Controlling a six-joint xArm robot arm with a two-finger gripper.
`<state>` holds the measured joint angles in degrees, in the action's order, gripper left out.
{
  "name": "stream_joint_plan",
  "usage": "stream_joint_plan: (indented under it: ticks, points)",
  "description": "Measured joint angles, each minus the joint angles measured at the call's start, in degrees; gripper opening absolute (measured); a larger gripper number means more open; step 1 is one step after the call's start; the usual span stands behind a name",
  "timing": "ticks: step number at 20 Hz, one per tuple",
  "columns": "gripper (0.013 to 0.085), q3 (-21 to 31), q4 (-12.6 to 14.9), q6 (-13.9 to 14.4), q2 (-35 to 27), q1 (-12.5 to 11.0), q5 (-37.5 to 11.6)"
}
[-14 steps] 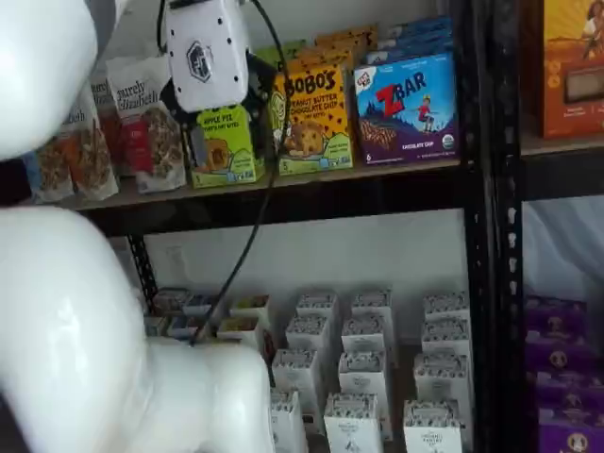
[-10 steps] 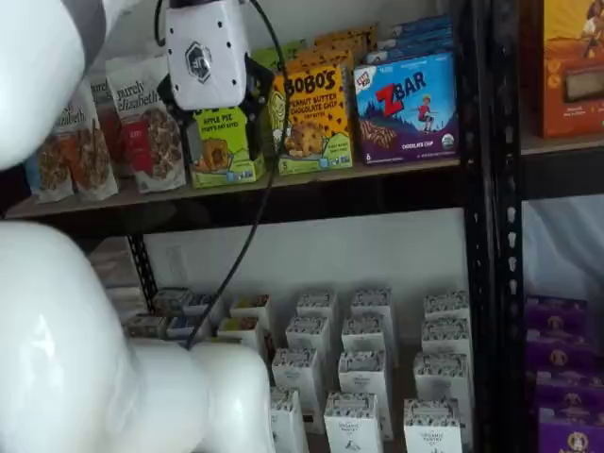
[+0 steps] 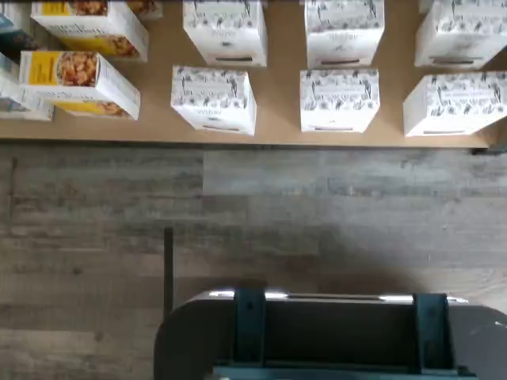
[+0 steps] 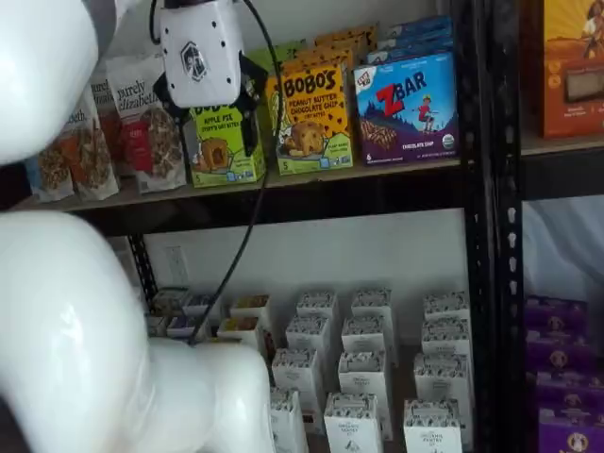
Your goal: Pick the green box on the top shelf, the fourth from the left
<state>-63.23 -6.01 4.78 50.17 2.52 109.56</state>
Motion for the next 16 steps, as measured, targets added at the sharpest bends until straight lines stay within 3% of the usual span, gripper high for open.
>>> stream_joint_plan:
  ticks: [11, 16]
  points:
    - [0.085, -1.6, 3.1, 8.7, -3.6, 10.2, -8.0]
    - [0.085, -3.1, 4.1, 11.2, -6.3, 13.0, -10.8]
